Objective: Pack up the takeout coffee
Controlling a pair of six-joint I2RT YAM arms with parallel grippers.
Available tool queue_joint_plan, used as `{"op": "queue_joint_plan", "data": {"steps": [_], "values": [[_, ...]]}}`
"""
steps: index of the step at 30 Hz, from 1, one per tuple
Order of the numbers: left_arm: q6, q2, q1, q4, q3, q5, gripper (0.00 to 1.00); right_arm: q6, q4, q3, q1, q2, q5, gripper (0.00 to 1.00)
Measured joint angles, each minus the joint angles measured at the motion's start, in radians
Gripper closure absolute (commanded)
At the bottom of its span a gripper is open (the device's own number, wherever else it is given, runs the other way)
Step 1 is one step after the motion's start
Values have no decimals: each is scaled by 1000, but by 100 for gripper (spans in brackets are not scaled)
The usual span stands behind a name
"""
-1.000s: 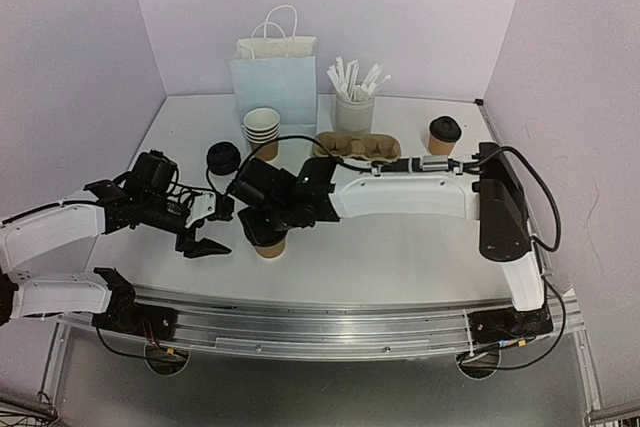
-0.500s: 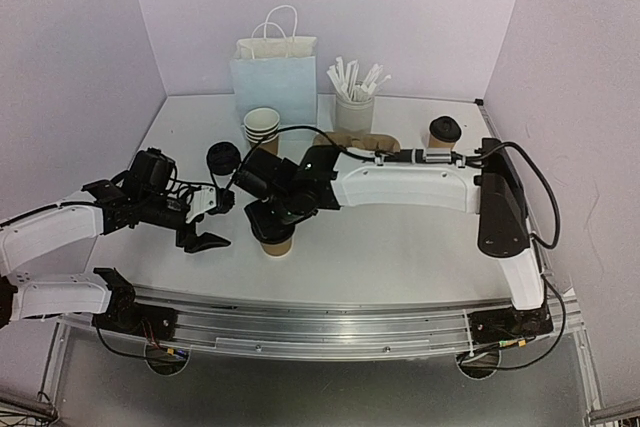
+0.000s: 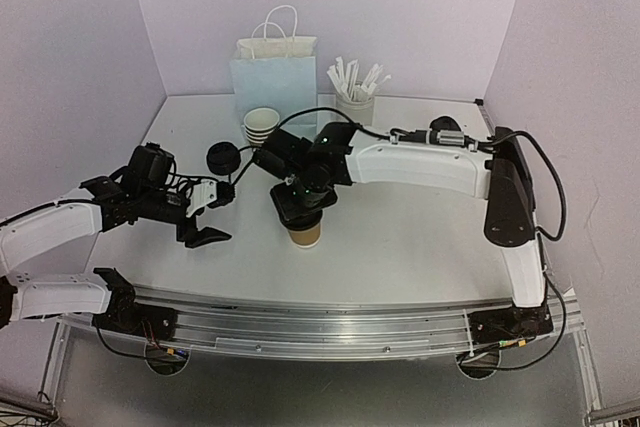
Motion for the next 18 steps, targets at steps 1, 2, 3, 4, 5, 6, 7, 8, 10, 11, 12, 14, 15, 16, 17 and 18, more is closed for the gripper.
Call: {"op": "queue_joint_plan", "data": {"steps": [1, 2, 3, 4, 5, 6, 7, 8, 10, 11, 12, 14, 15, 16, 17, 18], "values": [[0, -3, 0, 1, 4, 0, 24, 4, -5, -3, -7, -5, 1, 66], [0, -5, 0, 1, 8, 1, 23, 7, -9, -6, -13, -10, 3, 66], [0, -7, 0, 1, 12, 1, 23, 10, -13, -11, -19, -18, 5, 66], [0, -9, 0, 4, 14, 1, 23, 13, -18, -14, -25, -25, 8, 66], [0, -10, 0, 4, 15, 1, 23, 16, -22, -16, -30, -33, 11, 66], [0, -10, 0, 4, 16, 1, 23, 20, -24, -20, -35, -43, 12, 66], [0, -10, 0, 4, 16, 1, 23, 24, -25, -26, -40, -56, 13, 66], [0, -10, 0, 4, 16, 0, 23, 28, -27, -32, -46, -72, 14, 66], [0, -11, 0, 4, 16, 1, 23, 36, -27, -45, -57, -110, 14, 67], [0, -11, 0, 4, 16, 1, 23, 41, -28, -51, -63, -132, 14, 67], [0, -11, 0, 4, 16, 1, 23, 46, -30, -55, -68, -152, 15, 67], [0, -11, 0, 4, 16, 0, 23, 54, -30, -57, -78, -190, 17, 67], [0, -10, 0, 4, 16, 0, 23, 57, -30, -57, -84, -209, 18, 67], [0, -10, 0, 4, 16, 0, 23, 59, -30, -57, -91, -227, 19, 68], [0, -10, 0, 4, 16, 0, 23, 60, -30, -57, -99, -244, 19, 68], [0, -11, 0, 4, 16, 0, 23, 61, -30, -56, -110, -261, 21, 68]]}}
